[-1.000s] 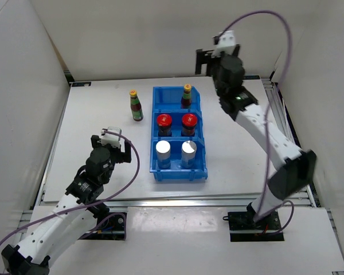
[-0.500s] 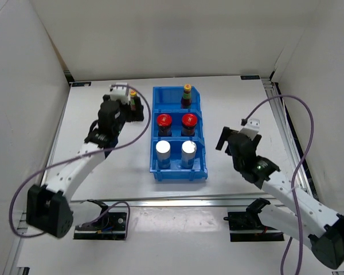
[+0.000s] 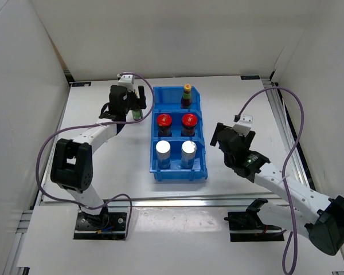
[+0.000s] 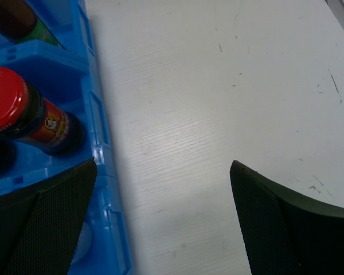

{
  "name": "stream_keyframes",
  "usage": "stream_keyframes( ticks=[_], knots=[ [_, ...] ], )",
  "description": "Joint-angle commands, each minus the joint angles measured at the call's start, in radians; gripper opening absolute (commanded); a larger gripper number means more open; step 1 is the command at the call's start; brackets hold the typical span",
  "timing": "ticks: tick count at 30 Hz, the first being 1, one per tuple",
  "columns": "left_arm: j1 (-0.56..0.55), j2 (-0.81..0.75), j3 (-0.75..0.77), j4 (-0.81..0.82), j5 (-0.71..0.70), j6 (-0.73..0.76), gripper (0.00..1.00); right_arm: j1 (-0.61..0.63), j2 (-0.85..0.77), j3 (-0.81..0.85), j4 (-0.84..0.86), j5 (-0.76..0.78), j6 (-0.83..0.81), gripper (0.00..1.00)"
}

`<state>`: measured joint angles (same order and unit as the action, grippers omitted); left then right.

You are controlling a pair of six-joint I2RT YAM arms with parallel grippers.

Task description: Organize the condiment bottles

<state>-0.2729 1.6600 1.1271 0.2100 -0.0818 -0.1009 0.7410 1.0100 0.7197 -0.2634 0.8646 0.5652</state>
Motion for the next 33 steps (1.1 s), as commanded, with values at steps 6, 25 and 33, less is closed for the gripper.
stream_keyframes(
  ticks=[6,25,33],
  knots=[
    [0.04,0.145,0.128,0.072,-0.013,-0.019,1.0,0.004,-0.051,-0.039,0.121,0.022,-0.019,1.0],
    [0.048,0.07,0.244,0.008,-0.071,-0.033,0.11,-0.005,-0.042,-0.039,0.112,0.004,-0.019,1.0],
    [-0.058,0.017,0.408,-0.006,-0.102,-0.037,0.11,-0.005,-0.06,-0.039,0.112,0.004,-0.01,1.0]
  ],
)
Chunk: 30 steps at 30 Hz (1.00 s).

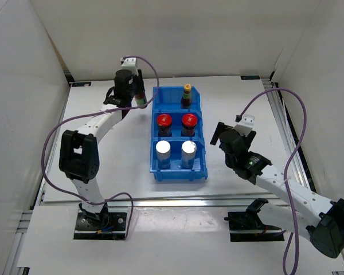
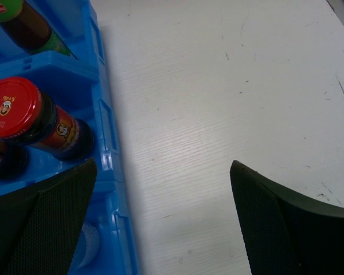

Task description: Organize the condiment bottles

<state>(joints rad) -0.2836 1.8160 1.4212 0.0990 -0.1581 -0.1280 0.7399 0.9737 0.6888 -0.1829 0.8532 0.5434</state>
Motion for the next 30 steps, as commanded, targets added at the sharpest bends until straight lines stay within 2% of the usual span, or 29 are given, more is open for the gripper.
stream_keyframes(
  ticks=[1,12,18,21,26,30],
  knots=[
    [-0.063,-0.139,0.126,0.105,-0.026,-0.01,0.11,-0.004,-0.024,-0.008,0.031,0.015,0.012,1.0],
    [-0.199,-0.006,0.235,0.105,-0.011,0.024,0.11,-0.004,-0.024,-0.017,0.022,0.015,0.012,1.0],
    [-0.21,0.06,0.236,0.105,-0.001,0.024,0.11,-0.004,-0.024,-0.017,0.022,0.015,0.012,1.0],
    [-0.21,0.086,0.236,0.105,-0.001,0.034,0.16,-0.013,-0.024,-0.017,0.022,0.015,0.012,1.0],
    [-0.21,0.114,0.208,0.119,-0.001,0.054,0.36,-0.013,-0.015,-0.017,0.022,0.015,0.012,1.0],
    [-0.21,0.124,0.159,0.153,0.011,0.065,0.44,-0.013,-0.015,-0.017,0.022,0.015,0.012,1.0]
  ],
)
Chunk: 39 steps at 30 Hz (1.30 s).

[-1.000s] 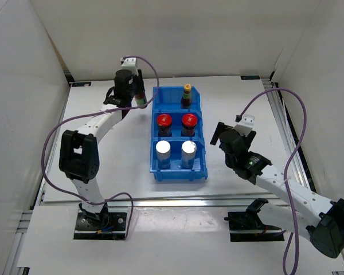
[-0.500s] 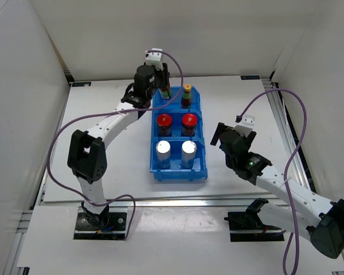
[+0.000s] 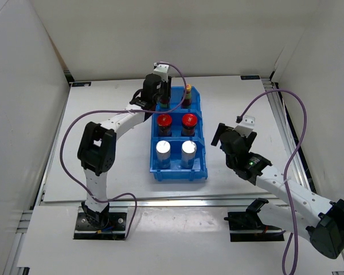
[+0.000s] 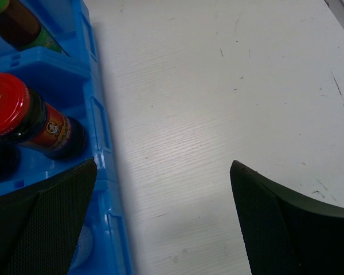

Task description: Organize the condiment bottles

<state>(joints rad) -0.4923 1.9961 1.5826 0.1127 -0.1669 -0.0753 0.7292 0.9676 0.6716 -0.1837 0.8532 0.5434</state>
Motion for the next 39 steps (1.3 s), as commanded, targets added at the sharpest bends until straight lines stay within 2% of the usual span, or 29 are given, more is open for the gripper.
stream_keyframes(
  ticks=[1,2,3,5,9,17,22,23,27,29,30,31,32,34,36,37,39],
  knots=[
    [-0.002,-0.056,-0.003,0.139,0.02,0.012,0.5,-0.002,-0.009,0.0,0.023,0.015,0.012,1.0],
    [-0.002,-0.056,-0.013,0.139,0.029,0.012,0.61,-0.002,-0.009,0.0,0.023,0.015,0.012,1.0],
    [-0.002,-0.056,-0.024,0.139,0.029,0.002,0.79,-0.002,-0.009,0.0,0.023,0.015,0.012,1.0],
    [-0.011,-0.056,-0.035,0.148,0.02,0.002,0.83,-0.002,-0.009,0.0,0.023,0.015,0.012,1.0],
    [-0.011,-0.065,-0.053,0.148,0.02,0.002,1.0,-0.002,-0.009,0.0,0.023,0.015,0.012,1.0],
    [-0.011,-0.172,-0.062,0.148,-0.039,0.054,1.0,-0.002,-0.018,0.009,-0.007,0.036,0.041,1.0],
    [-0.011,-0.399,-0.09,0.096,-0.146,0.111,1.0,-0.002,-0.038,0.009,-0.091,0.089,0.145,1.0],
    [-0.011,-0.445,-0.114,0.076,-0.146,0.111,1.0,-0.011,-0.038,0.029,-0.177,0.089,0.171,1.0],
    [0.058,-0.736,-0.315,-0.06,-0.163,0.027,1.0,-0.031,-0.001,0.132,-0.377,0.118,0.283,1.0],
    [0.087,-0.836,-0.461,-0.131,-0.189,-0.006,1.0,-0.031,0.037,0.209,-0.443,0.13,0.311,1.0],
    [0.11,-0.94,-0.52,-0.152,-0.189,-0.006,1.0,-0.031,0.081,0.242,-0.521,0.121,0.332,1.0],
    [0.11,-0.994,-0.647,-0.162,-0.189,-0.006,1.0,-0.031,0.106,0.278,-0.551,0.107,0.332,1.0],
    [0.124,-1.048,-0.706,-0.162,-0.189,-0.006,1.0,-0.031,0.149,0.331,-0.566,0.087,0.31,1.0],
    [0.135,-1.199,-0.809,-0.162,-0.198,0.005,1.0,-0.031,0.18,0.359,-0.566,0.04,0.282,1.0],
    [0.135,-1.285,-0.915,-0.192,-0.212,0.038,1.0,-0.022,0.2,0.368,-0.566,0.03,0.282,1.0],
    [0.135,-1.383,-0.985,-0.256,-0.262,0.048,1.0,-0.022,0.2,0.358,-0.566,0.03,0.282,1.0],
    [0.135,-1.442,-1.031,-0.281,-0.302,0.036,1.0,-0.022,0.191,0.358,-0.566,0.03,0.282,1.0]
  ],
)
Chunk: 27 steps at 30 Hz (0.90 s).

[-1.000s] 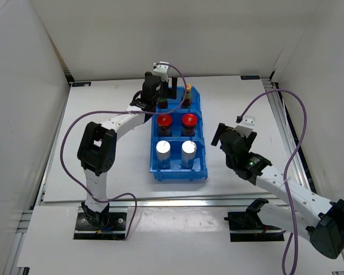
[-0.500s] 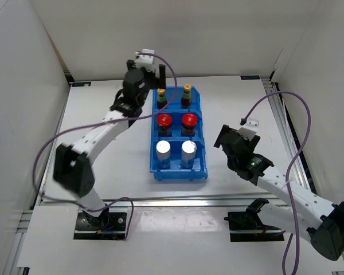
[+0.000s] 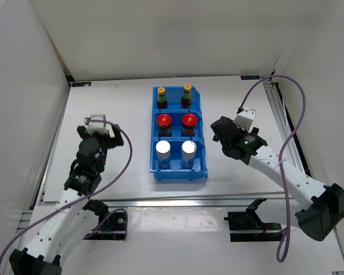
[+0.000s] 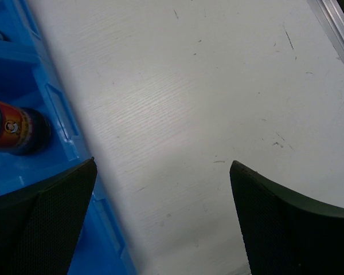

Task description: Organize the condiment bottles

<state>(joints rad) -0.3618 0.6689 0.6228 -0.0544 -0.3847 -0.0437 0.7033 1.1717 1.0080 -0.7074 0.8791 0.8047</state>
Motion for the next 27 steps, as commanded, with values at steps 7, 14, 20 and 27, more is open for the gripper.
stream_keyframes(
  ticks=[7,14,20,27],
  knots=[
    [-0.009,-0.443,-0.263,-0.036,-0.256,0.117,1.0,0.004,-0.008,0.017,-0.306,0.123,0.368,1.0],
    [-0.019,-0.439,-0.304,-0.035,-0.197,0.004,1.0,0.004,0.1,0.085,-0.325,0.077,0.31,1.0],
    [-0.019,-0.305,-0.273,-0.016,-0.143,-0.031,1.0,0.004,0.146,0.133,-0.443,0.095,0.442,1.0],
    [-0.057,-0.339,-0.273,-0.025,-0.131,-0.041,1.0,0.004,0.14,0.133,-0.549,0.127,0.58,1.0]
  ],
)
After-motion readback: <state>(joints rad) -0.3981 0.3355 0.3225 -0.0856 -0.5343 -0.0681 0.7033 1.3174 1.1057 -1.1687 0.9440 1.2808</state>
